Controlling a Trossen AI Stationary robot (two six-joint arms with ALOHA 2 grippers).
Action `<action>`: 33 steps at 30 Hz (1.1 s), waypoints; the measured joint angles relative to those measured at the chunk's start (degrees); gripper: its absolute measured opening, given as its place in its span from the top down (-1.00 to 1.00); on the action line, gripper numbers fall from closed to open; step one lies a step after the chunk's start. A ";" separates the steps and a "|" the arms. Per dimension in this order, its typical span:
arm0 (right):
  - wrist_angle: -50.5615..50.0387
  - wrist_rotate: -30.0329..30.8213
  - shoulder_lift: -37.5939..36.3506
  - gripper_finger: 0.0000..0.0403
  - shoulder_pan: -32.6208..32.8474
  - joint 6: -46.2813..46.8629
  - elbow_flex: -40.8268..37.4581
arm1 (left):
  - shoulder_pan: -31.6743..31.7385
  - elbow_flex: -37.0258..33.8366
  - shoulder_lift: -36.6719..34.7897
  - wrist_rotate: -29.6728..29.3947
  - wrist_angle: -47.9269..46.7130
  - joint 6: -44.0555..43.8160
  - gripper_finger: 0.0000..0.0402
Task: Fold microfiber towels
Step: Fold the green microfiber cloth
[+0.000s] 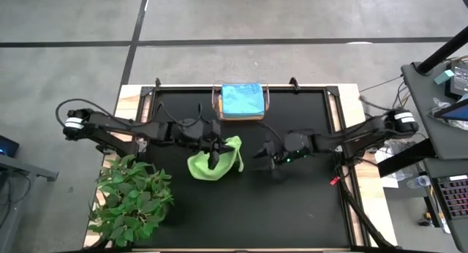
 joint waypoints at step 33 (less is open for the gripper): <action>-8.99 45.65 20.98 0.61 7.95 1.08 15.23 | 0.46 0.39 -0.59 -4.90 -0.11 0.20 1.00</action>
